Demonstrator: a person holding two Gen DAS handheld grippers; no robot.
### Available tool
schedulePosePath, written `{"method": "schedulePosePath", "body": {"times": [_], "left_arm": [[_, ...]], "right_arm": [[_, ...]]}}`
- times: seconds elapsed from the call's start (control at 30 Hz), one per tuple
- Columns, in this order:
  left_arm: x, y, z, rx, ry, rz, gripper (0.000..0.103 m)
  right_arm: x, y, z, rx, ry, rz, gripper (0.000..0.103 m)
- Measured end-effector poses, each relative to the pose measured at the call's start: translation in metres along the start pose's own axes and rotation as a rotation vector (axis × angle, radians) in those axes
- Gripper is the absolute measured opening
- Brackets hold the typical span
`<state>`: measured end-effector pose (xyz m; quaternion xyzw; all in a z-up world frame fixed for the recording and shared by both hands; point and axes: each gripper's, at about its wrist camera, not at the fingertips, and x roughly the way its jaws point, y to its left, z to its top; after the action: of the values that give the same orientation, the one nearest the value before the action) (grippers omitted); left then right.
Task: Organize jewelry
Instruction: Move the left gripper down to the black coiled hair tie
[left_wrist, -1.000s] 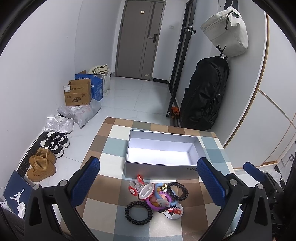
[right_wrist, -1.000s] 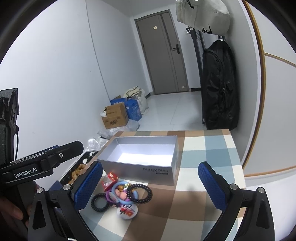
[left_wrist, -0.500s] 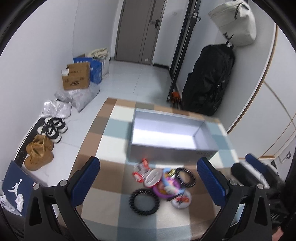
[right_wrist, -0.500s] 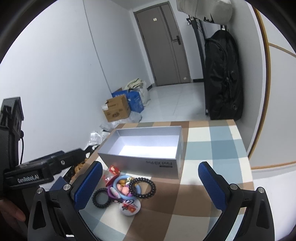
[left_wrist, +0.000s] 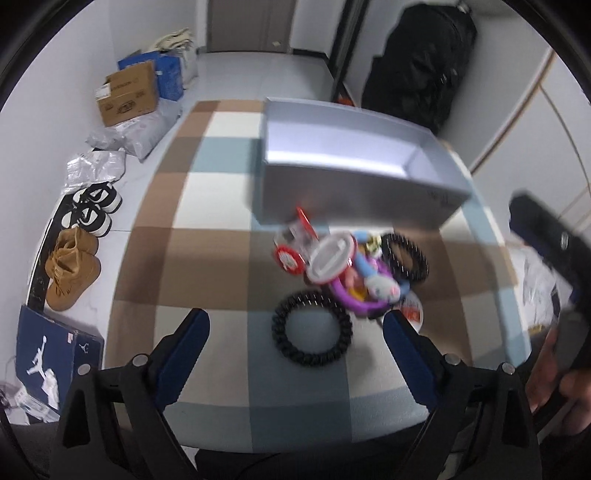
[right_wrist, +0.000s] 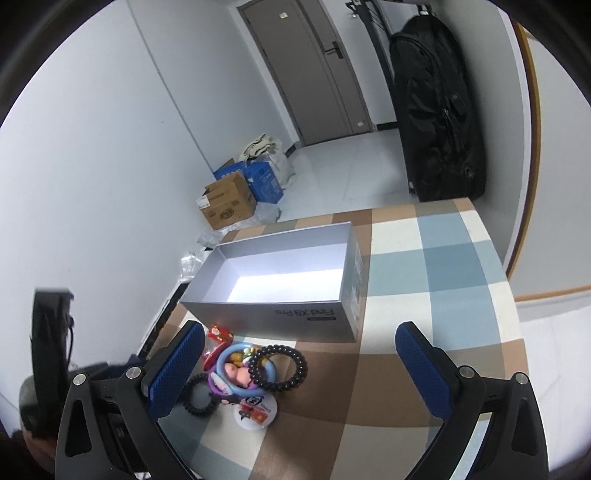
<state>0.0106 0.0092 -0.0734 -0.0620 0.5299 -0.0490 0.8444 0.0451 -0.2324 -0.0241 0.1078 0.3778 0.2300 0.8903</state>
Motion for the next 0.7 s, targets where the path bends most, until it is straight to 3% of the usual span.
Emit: {"method": "schedulePosePath", "body": {"times": [0.1,0.37,0.47,0.53,0.6,0.7], "left_arm": [[0.002,-0.006,-0.002,0.033,0.022,0.012,0.091],[0.01,-0.011,-0.004,0.063,0.067,0.032,0.07],[0.011,-0.015,-0.004,0.095,0.064,0.045,0.068],[0.011,-0.018,-0.006,0.122,0.061,0.072,0.063],[0.009,-0.021,-0.007,0.147,0.056,0.075,0.049],[0.007,-0.021,-0.008,0.152,0.058,0.06,0.044]], "right_arm": [[0.003,-0.003,0.001,0.019,0.007,0.004,0.103],[0.008,-0.004,0.002,0.031,0.016,0.005,0.103],[0.008,-0.004,0.002,0.028,0.013,-0.005,0.103],[0.008,-0.006,0.003,0.035,0.015,-0.003,0.103],[0.007,-0.006,0.003,0.032,0.014,-0.008,0.103],[0.006,-0.006,0.002,0.032,0.017,-0.01,0.103]]}}
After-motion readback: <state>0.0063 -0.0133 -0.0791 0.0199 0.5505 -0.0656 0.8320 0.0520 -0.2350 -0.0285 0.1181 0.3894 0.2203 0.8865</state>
